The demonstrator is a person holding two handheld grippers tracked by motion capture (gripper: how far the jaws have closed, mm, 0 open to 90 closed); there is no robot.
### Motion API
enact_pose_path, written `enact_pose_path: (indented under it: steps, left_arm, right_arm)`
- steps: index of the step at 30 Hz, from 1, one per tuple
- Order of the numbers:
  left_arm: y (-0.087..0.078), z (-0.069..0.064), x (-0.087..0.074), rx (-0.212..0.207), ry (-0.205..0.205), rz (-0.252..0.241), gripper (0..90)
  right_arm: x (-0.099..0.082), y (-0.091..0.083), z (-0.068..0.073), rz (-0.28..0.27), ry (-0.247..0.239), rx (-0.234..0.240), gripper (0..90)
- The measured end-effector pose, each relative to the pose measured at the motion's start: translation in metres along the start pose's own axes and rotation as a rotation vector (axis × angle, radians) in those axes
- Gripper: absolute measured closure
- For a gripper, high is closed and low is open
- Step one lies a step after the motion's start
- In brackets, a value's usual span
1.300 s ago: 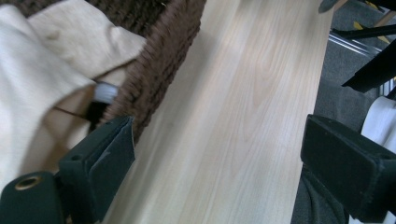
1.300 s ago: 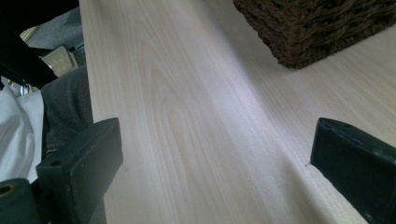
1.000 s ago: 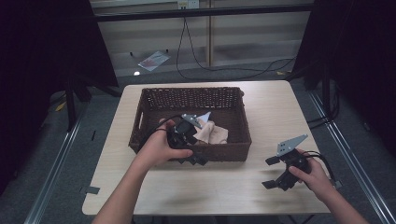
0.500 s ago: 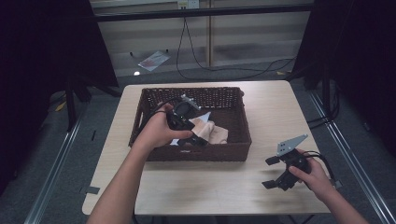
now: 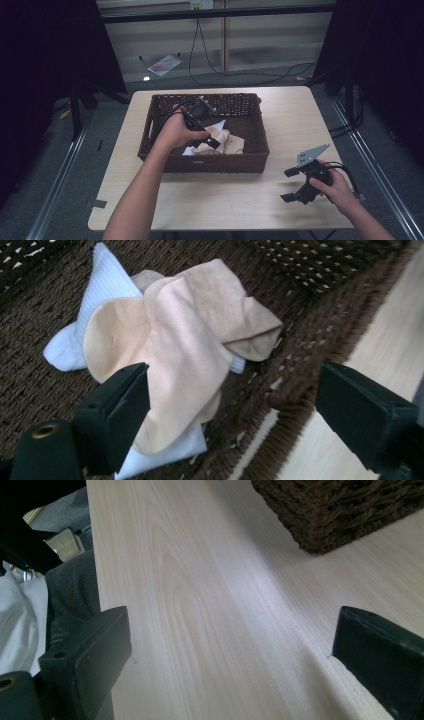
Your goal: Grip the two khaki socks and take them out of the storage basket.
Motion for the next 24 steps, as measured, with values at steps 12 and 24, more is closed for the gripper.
enact_pose_path:
  steps: [12,24]
  left_arm:
    - [0.026,0.024,-0.001,0.027,-0.041,0.034,27.0]
    - [0.041,0.031,-0.007,0.017,-0.115,0.107,73.9]
  right_arm:
    - [0.000,-0.001,0.000,0.001,0.002,0.001,1.6]
    - [0.000,-0.001,0.000,-0.001,0.000,-0.001,1.6]
Point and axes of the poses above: each handheld gripper's, and its own axes: y roughly forward along the jaws, x roughly out of its top, z roughly to its left, the point moved 5 cm from there along y, roughly forward along the jaws, and after that the axes turned 15 degrees about -x, right-handed, at the moved point
